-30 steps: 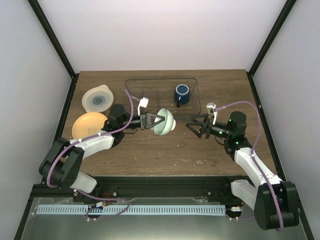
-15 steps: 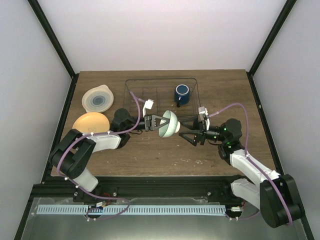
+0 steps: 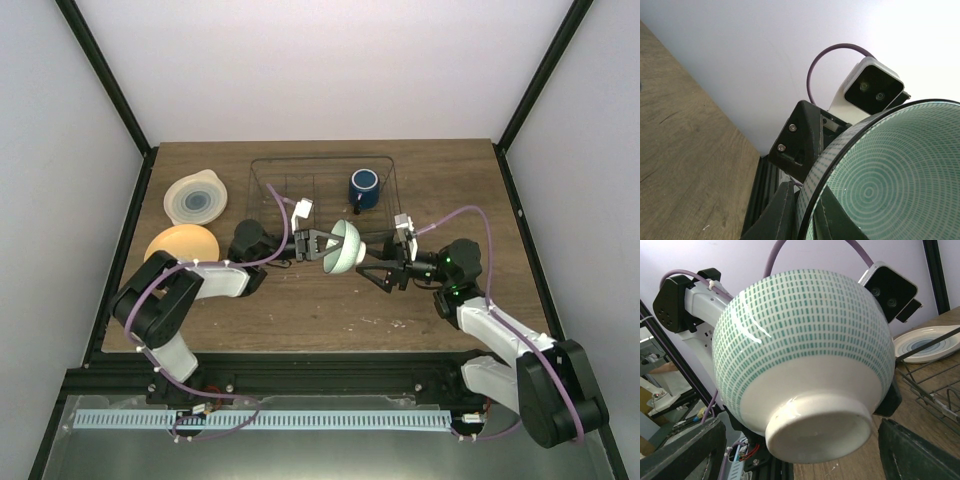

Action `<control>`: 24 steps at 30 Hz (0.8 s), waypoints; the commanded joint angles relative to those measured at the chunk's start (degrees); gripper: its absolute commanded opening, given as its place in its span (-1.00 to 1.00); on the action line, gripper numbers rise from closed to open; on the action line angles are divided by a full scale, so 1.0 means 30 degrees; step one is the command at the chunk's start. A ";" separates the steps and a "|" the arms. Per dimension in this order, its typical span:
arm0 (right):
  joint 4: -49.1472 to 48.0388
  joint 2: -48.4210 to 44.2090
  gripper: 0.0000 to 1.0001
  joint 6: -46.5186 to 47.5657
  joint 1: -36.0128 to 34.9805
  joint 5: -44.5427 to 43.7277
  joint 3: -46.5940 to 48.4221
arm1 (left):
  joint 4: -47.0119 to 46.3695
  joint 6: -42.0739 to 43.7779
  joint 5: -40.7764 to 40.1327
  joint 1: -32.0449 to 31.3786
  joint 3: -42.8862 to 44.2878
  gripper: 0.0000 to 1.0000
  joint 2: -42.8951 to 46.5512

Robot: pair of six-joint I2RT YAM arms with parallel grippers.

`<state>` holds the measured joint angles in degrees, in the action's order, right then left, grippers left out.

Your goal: Load the mixed dishes into the dish rack

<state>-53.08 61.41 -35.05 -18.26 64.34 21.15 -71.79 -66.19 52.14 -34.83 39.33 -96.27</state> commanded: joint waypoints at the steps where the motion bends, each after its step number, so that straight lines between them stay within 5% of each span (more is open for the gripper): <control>1: -0.2641 0.0415 0.68 -0.0831 -0.0222 0.0256 -0.0606 | -0.3200 -0.1237 -0.0315 -0.0068 0.0600 -1.00 -0.0271; 24: -0.6363 0.1833 0.64 -0.2182 -0.0262 -0.0199 -0.0732 | -0.3521 -0.1338 -0.0672 -0.0774 0.0121 -1.00 -0.0467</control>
<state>-69.43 66.83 -41.47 -18.52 64.45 18.70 -77.54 -70.32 51.24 -36.62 39.31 -97.34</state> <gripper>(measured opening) 0.823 0.085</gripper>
